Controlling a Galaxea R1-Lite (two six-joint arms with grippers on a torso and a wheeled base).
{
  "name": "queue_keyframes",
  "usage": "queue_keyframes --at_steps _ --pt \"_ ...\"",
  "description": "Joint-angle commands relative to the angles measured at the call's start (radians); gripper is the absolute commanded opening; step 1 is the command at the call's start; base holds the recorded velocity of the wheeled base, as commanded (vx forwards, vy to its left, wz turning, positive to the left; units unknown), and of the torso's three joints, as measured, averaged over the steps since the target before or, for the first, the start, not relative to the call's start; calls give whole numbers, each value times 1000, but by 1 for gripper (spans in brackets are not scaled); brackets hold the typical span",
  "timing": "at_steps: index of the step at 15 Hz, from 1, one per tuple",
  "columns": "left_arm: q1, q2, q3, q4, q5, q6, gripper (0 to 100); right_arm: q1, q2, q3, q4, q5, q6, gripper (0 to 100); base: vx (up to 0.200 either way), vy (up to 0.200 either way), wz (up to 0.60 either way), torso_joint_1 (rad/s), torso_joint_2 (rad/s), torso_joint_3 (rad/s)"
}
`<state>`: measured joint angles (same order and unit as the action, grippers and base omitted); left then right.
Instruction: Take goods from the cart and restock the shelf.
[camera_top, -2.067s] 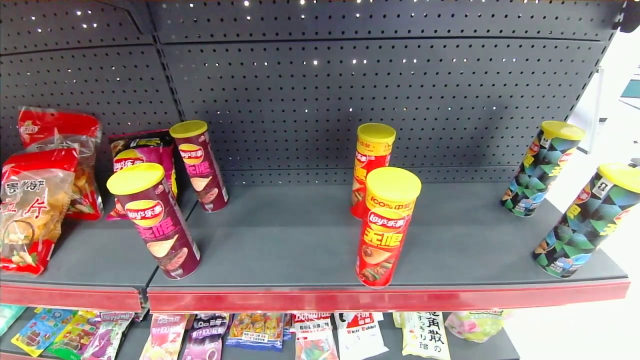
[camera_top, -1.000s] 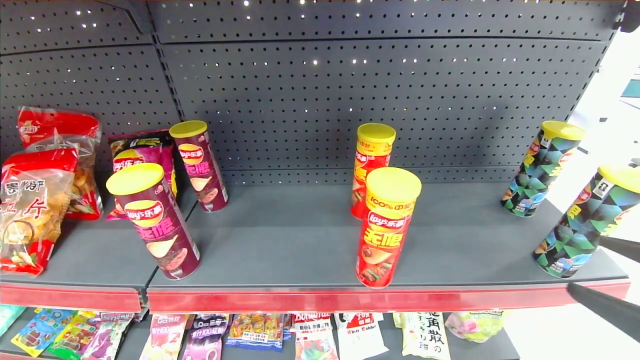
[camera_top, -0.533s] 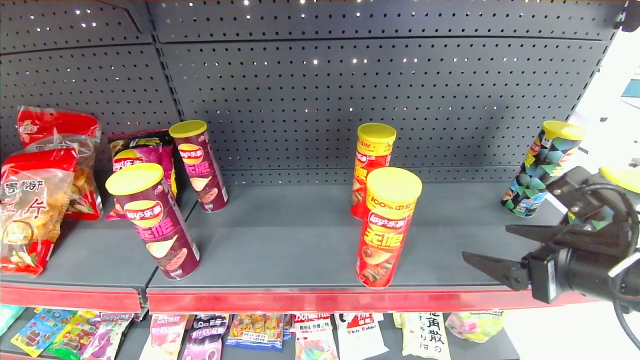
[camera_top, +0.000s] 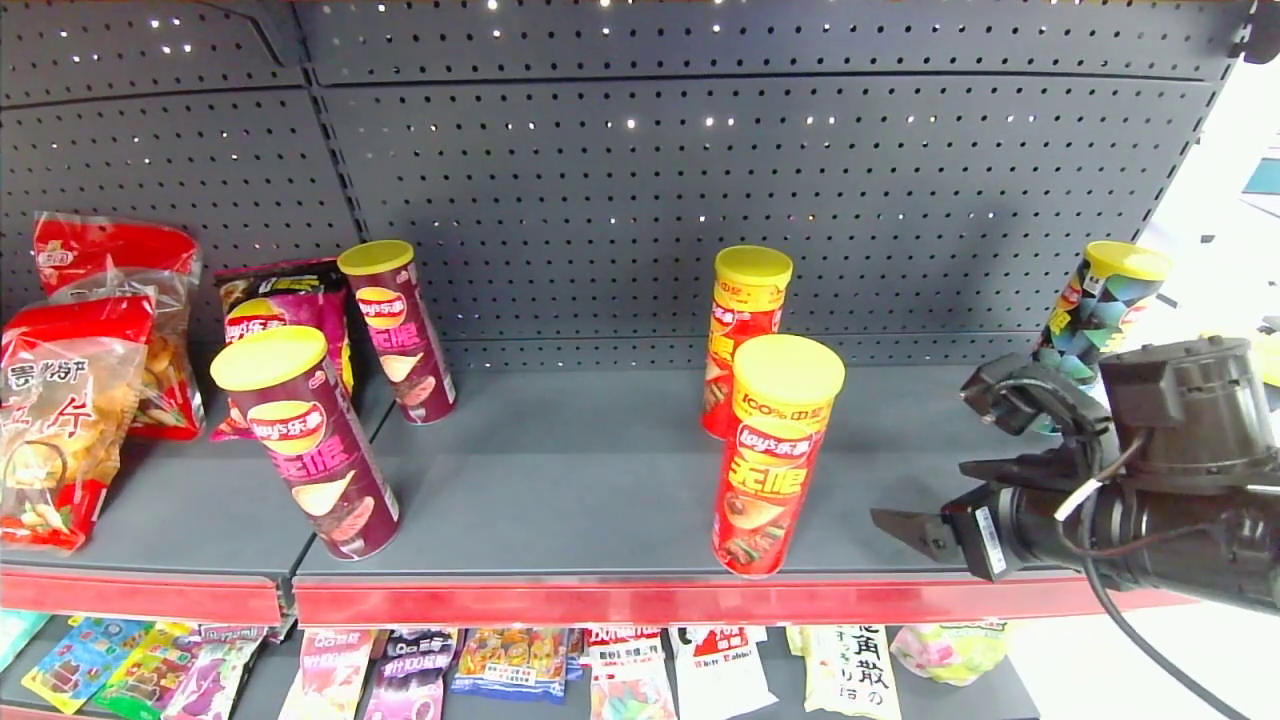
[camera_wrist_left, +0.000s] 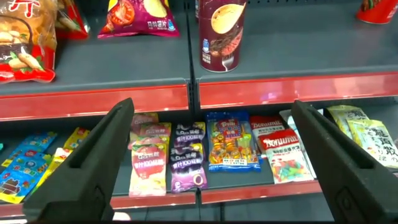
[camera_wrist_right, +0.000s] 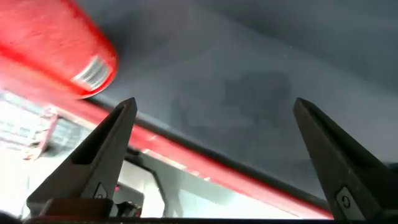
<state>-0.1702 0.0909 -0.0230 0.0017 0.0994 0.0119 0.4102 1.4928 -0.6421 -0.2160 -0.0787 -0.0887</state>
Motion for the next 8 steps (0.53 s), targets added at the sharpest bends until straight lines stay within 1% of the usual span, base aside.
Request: queue_keyframes --at_steps 1,5,8 --pt "0 3 0 0 0 0 100 16 66 -24 1 -23 0 100 0 0 0 0 0 0" --pt "0 1 0 -2 0 0 100 47 104 -30 1 -33 0 100 0 0 0 0 0 0" --pt "0 3 0 -2 0 0 100 52 146 -57 0 -52 3 100 0 0 0 0 0 0"
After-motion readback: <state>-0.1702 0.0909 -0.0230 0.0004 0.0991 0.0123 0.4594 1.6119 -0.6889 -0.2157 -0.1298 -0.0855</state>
